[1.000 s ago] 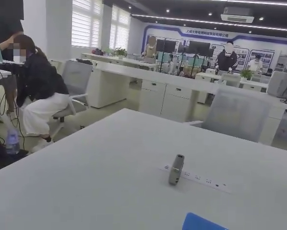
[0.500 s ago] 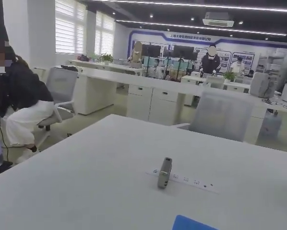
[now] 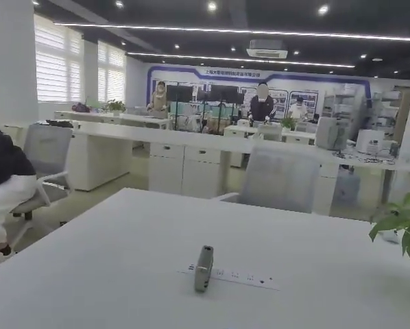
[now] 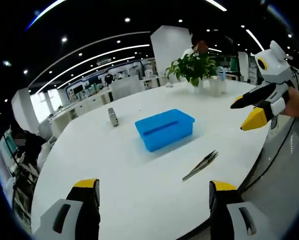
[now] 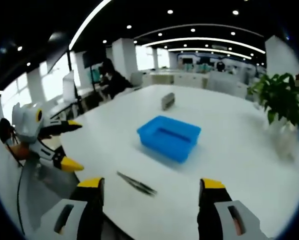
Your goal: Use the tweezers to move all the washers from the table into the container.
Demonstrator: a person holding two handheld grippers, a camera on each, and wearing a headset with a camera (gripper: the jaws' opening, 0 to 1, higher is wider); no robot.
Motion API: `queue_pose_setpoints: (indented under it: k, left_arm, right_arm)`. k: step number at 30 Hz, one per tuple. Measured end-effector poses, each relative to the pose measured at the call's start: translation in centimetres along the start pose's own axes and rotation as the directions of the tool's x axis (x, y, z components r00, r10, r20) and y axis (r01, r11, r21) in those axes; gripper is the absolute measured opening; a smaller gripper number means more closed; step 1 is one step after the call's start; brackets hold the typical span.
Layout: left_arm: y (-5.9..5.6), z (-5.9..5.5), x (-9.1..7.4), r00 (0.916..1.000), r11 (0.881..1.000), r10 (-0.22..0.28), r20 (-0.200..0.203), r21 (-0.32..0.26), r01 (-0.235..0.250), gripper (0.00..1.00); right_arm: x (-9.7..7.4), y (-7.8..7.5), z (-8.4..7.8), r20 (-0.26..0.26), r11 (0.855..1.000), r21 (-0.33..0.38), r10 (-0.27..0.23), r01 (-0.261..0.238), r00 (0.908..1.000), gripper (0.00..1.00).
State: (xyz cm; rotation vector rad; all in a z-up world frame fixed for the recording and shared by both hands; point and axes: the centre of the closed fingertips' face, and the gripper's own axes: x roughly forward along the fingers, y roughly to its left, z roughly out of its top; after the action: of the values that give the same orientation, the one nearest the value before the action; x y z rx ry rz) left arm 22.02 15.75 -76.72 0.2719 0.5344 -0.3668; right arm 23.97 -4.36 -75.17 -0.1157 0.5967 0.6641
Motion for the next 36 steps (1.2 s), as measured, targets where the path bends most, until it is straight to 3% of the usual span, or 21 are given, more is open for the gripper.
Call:
queue_pose_setpoints:
  k: [6, 15, 36]
  left_arm:
    - [0.4, 1.4, -0.9, 0.9994, 0.998, -0.011, 0.031, -0.069, 0.013, 0.99]
    - [0.2, 2.7, -1.2, 0.9989, 0.998, -0.013, 0.046, -0.064, 0.016, 0.99]
    - [0.7, 1.6, -1.3, 0.9998, 0.998, 0.016, 0.014, -0.069, -0.015, 0.99]
  right_arm:
    - [-0.8, -0.9, 0.1, 0.036, 0.998, 0.017, -0.062, 0.062, 0.9974, 0.96]
    - [-0.5, -1.0, 0.0, 0.039, 0.998, 0.019, -0.067, 0.066, 0.997, 0.99]
    - [0.2, 0.2, -0.9, -0.007, 0.999, -0.026, -0.024, 0.024, 0.9997, 0.99]
